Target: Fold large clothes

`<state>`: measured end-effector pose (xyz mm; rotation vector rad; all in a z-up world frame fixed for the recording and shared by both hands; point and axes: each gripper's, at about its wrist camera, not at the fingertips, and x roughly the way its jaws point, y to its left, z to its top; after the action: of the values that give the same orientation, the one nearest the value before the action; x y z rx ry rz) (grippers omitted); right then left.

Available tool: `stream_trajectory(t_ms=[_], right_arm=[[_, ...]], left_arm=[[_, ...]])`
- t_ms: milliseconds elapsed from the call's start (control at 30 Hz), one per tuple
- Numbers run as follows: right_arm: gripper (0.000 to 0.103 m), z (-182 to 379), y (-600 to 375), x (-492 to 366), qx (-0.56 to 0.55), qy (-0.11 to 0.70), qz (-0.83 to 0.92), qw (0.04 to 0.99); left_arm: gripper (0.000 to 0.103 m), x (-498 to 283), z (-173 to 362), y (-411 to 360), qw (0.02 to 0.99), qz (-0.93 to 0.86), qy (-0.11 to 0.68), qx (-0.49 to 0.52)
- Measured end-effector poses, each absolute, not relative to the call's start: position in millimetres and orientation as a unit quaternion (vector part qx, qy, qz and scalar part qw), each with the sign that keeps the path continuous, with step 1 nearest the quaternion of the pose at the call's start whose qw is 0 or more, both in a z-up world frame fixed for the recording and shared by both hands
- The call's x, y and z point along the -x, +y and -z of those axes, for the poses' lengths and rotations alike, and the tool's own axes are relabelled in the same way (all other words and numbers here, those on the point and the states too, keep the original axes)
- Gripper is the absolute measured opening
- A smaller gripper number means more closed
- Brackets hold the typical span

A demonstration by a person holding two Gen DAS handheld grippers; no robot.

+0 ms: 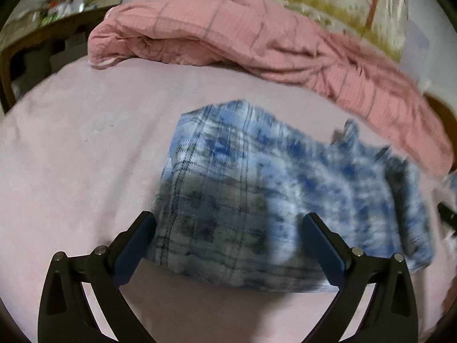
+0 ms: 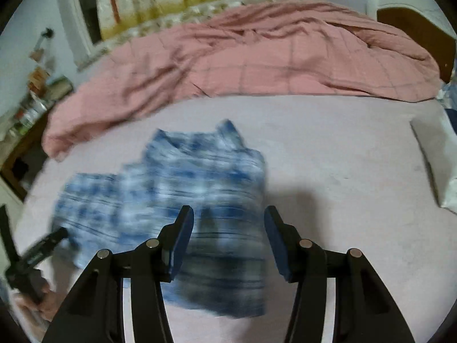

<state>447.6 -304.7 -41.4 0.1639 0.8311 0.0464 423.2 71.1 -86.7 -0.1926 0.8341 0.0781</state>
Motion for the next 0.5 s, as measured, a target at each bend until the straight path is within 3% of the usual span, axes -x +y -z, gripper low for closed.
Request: stream_trajectory(t_ms=[100, 233, 333, 433, 467, 500], right_arm=[[0.055, 64, -297, -461, -0.064, 0.446, -0.064, 0.890], [0.063, 70, -283, -462, -0.048, 0.444, -0.093, 0.890], [0.063, 69, -277, -459, -0.040, 0.443, -0.111, 0.889], [0.065, 73, -270, -458, -0.011, 0.445, -0.118, 0.888], [0.065, 73, -270, -458, -0.009, 0.445, -0.117, 0.888], [0.065, 72, -271, -457, -0.014, 0.445, -0.116, 0.888]], left_arm=[[0.103, -434, 104, 70, 0.902, -0.061, 0.423, 0.069], [0.103, -436, 109, 81, 0.895, -0.043, 0.431, 0.103], [0.102, -434, 108, 81, 0.897, -0.040, 0.428, 0.105], [0.049, -428, 98, 79, 0.910, -0.017, 0.400, 0.108], [0.027, -424, 92, 77, 0.917, -0.023, 0.385, 0.099], [0.018, -418, 85, 73, 0.927, -0.025, 0.365, 0.086]])
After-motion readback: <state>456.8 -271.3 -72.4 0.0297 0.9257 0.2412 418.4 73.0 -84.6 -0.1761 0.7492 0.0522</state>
